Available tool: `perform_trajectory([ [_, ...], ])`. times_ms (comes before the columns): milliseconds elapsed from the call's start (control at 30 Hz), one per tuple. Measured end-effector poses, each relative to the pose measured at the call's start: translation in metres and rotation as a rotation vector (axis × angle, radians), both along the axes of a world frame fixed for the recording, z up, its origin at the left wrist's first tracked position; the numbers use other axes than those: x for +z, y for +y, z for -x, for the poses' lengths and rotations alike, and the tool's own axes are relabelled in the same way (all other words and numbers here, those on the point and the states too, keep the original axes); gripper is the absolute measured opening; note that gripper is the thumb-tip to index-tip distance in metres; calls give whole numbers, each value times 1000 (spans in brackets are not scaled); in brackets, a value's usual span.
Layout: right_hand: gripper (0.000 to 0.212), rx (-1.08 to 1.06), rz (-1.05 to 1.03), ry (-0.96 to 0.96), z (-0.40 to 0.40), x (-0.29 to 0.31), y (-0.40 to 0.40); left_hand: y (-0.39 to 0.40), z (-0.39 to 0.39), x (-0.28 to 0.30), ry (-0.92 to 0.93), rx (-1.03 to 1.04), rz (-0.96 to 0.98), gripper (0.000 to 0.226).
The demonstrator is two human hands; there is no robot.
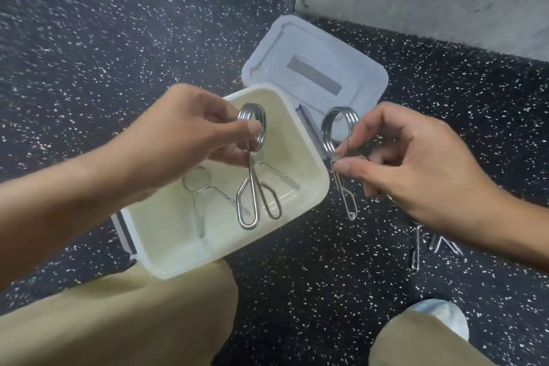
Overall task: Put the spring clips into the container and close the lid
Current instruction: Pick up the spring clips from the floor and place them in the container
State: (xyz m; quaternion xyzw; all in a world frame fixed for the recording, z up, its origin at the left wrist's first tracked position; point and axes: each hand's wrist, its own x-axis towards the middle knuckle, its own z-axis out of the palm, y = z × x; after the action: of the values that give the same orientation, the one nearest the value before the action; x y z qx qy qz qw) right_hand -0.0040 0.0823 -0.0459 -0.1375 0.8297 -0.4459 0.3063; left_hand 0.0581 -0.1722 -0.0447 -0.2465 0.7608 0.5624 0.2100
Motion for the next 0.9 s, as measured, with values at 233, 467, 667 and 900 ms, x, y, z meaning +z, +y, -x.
perform_trajectory([
  [233, 27, -14, 45, 8, -5, -9, -27, -23, -20, -7, -59, 74, 108, 13],
  [467, 24, 22, 17, 114, 1, -10, -49, -36, -23, -30, -38, -146, 608, 20],
  [667, 22, 27, -2, 104, -2, -12, -64, -32, -26, -84, -91, -408, 873, 24],
  [900, 24, -18, -8, 45, -4, -19, -70, -30, -25, -124, -155, -572, 897, 34],
])
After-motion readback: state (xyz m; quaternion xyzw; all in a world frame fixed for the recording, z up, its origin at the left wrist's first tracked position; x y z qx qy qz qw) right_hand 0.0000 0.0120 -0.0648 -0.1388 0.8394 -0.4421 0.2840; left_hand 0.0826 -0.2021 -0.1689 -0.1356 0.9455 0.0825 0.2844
